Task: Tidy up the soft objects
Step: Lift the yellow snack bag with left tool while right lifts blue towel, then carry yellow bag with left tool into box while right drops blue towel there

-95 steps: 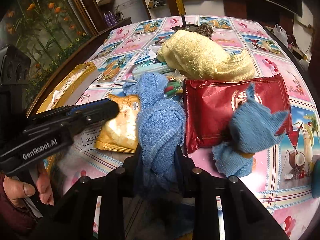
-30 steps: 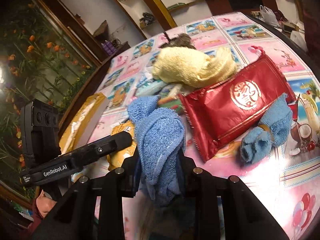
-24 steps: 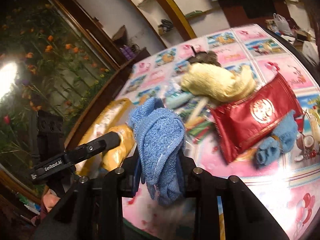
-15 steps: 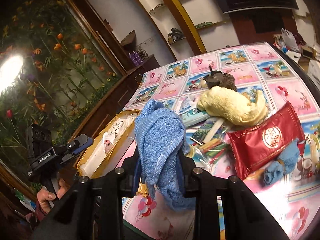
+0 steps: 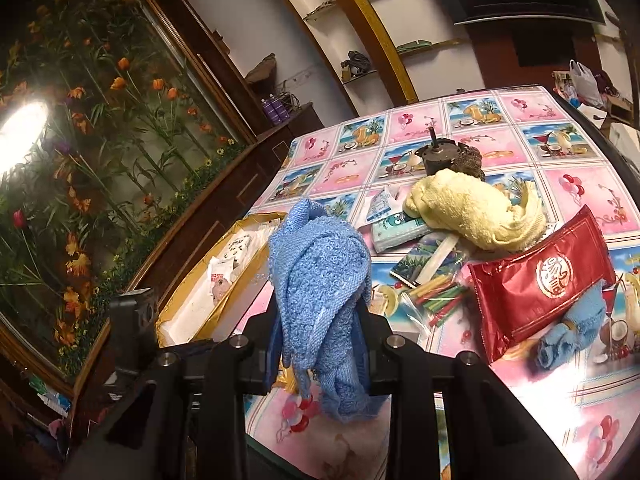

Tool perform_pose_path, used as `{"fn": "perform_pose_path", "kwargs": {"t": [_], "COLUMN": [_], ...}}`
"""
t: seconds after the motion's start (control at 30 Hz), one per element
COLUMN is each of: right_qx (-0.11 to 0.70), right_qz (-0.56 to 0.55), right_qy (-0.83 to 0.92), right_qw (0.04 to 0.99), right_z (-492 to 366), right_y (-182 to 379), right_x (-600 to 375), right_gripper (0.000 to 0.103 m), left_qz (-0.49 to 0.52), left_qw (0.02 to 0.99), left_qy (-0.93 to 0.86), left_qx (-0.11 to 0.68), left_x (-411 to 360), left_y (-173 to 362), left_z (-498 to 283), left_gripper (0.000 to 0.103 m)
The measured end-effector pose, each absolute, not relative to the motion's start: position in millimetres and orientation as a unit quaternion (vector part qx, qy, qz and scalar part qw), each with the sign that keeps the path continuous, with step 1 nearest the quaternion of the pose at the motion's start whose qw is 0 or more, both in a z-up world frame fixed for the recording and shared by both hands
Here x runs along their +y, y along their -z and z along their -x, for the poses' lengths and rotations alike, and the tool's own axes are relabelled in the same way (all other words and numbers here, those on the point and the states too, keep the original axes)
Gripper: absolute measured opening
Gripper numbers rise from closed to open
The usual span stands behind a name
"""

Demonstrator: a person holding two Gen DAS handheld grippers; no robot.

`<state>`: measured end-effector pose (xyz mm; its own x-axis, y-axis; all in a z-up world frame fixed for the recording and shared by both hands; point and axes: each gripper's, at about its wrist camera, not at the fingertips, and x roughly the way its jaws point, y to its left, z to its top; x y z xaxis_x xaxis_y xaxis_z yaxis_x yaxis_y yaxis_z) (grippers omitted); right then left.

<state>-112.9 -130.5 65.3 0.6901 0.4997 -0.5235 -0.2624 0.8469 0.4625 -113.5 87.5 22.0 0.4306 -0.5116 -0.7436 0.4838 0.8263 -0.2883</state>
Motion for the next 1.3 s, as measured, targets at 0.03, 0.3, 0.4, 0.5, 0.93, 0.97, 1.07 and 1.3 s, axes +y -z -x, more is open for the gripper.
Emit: {"fn": "perform_pose_path", "kwargs": {"t": [0.03,0.3,0.4,0.5,0.93,0.97,1.07,1.3], "right_qx": [0.333,0.348,0.354,0.358,0.339,0.336,0.329,0.308], "right_qz": [-0.179,-0.183,-0.183,-0.181,-0.195,-0.195,-0.195,-0.176], "right_qy": [-0.213,-0.220,-0.222,-0.225,-0.230,-0.230,-0.229,-0.246], "right_qw": [0.901,0.893,0.890,0.888,0.891,0.892,0.895,0.902], "right_z": [113,111,111,111,117,118,119,118], "right_y": [-64,-49,-44,-41,-47,-47,-50,-74], "right_x": [-131,-129,-127,-125,-133,-134,-135,-124], "right_gripper": [0.029,0.029,0.029,0.030,0.030,0.030,0.030,0.030], "left_qz": [0.004,-0.095,-0.156,-0.175,-0.100,-0.090,-0.035,0.094], "left_qw": [0.846,0.844,0.848,0.851,0.861,0.864,0.870,0.879], "left_qy": [0.298,0.300,0.286,0.262,0.235,0.231,0.244,0.269], "left_qx": [0.442,0.435,0.418,0.420,0.441,0.439,0.427,0.382], "left_x": [85,52,29,20,55,60,73,127], "left_y": [-21,-18,-17,-9,-13,-14,-25,-73], "left_z": [114,114,121,117,88,87,88,103], "left_gripper": [0.058,0.081,0.082,0.084,0.043,0.041,0.039,0.039]}}
